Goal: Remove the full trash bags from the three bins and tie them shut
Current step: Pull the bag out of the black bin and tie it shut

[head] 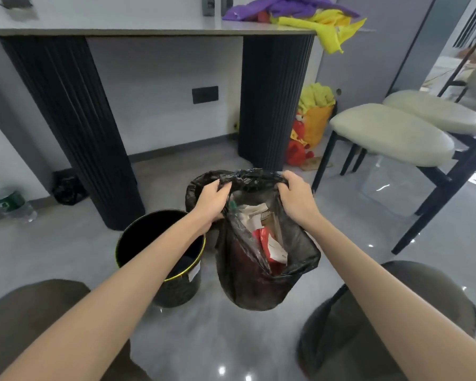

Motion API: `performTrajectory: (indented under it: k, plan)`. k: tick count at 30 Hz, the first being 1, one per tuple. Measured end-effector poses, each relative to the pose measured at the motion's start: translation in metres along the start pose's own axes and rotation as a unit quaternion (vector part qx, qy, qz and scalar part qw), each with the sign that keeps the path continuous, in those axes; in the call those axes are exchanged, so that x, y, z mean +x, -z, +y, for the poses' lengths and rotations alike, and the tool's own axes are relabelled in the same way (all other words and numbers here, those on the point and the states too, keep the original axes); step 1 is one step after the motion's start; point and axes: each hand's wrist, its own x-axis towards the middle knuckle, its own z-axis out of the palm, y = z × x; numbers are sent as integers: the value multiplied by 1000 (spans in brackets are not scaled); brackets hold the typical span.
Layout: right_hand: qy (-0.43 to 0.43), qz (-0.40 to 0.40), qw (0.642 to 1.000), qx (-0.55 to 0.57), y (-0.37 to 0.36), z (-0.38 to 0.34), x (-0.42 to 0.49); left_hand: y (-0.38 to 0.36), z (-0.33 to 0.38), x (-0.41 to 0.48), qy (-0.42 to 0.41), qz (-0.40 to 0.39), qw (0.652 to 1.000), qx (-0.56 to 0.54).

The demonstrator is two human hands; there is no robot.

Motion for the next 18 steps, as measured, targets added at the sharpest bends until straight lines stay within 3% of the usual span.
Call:
performTrajectory:
  k: [12,18]
  plan:
    - [-134,-83,987,-1,-94,99,-35,-3,-128,2,100,-9,991,89]
    - [-163,-231,954,95,-127,98,-43,16,-153,8,159,-72,980,97]
